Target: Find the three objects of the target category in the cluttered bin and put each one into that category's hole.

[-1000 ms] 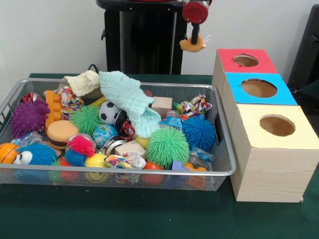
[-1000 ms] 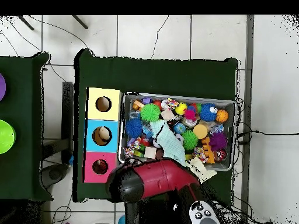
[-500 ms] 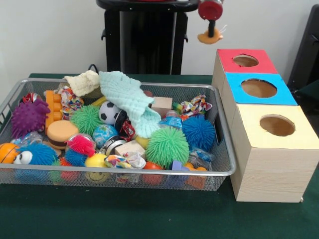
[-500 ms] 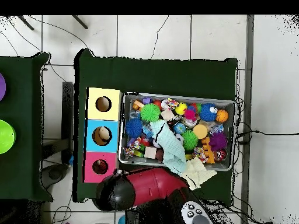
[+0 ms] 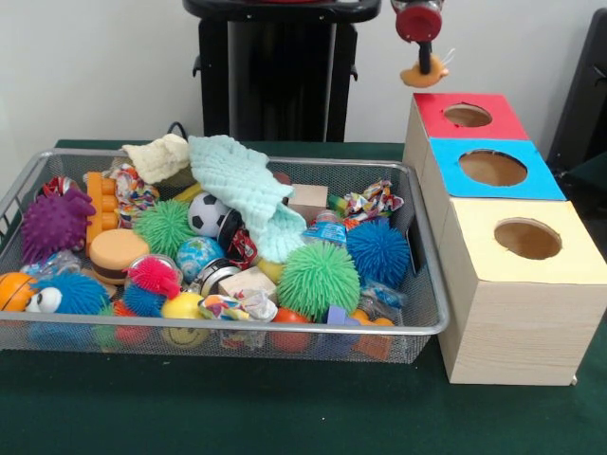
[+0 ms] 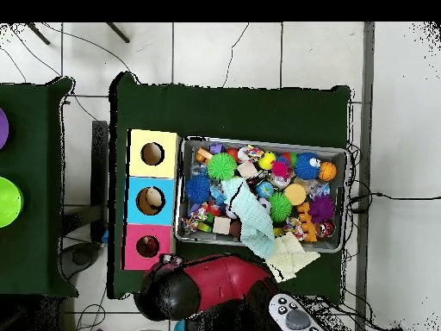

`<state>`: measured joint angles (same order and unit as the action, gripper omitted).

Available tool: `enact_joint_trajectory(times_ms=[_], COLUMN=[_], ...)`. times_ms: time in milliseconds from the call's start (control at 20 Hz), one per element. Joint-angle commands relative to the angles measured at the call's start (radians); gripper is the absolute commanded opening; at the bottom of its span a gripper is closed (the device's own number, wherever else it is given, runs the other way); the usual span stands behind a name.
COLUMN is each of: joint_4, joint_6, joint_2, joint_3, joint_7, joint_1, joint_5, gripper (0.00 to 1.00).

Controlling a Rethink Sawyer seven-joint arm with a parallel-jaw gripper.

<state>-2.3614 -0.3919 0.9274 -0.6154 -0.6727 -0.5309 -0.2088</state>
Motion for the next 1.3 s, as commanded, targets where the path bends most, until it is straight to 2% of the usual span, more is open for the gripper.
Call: enact_joint_trajectory(times_ms=[50, 650, 1100, 1300], joint_4=[-0.032, -0.073, -0.063, -0.045], joint_6=[0.078, 0.218, 0.311, 0.306], joint_2=[-0.063, -0.104, -0.073, -0.043], joint_3=[-0.113, -0.258, -0.344, -0.349], joint_7=[-0.163, -0.227, -0.237, -0.211], joint_1=[-0.063, -0.138, -0.182, -0.183], joint_5=[0.025, 0.037, 0.014, -0.005], gripper=[0.0, 0.0, 0.0, 0.0])
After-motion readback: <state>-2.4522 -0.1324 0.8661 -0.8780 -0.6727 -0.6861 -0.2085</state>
